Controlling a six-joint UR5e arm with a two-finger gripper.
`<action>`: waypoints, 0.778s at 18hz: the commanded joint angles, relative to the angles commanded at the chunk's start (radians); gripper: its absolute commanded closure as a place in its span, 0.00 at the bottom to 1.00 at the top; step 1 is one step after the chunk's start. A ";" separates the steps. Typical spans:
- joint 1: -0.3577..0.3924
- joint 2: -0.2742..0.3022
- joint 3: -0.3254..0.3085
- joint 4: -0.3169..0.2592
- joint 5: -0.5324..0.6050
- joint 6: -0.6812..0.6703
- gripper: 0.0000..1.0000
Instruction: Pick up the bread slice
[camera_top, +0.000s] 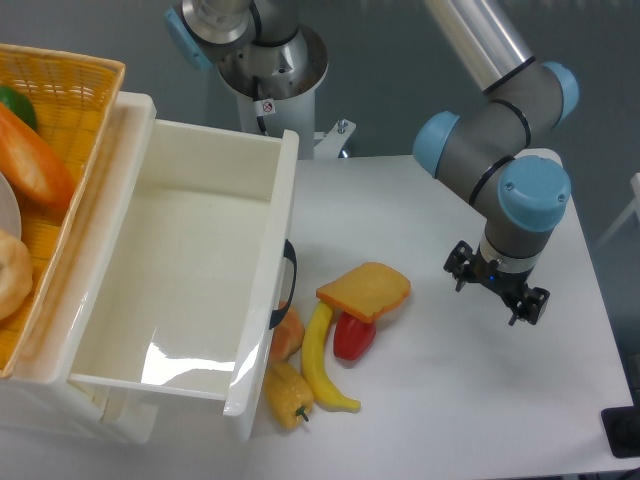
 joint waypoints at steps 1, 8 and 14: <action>-0.002 -0.002 -0.011 0.003 0.003 -0.002 0.00; 0.014 0.005 -0.034 0.015 -0.093 -0.021 0.00; 0.003 0.040 -0.118 0.014 -0.132 -0.015 0.00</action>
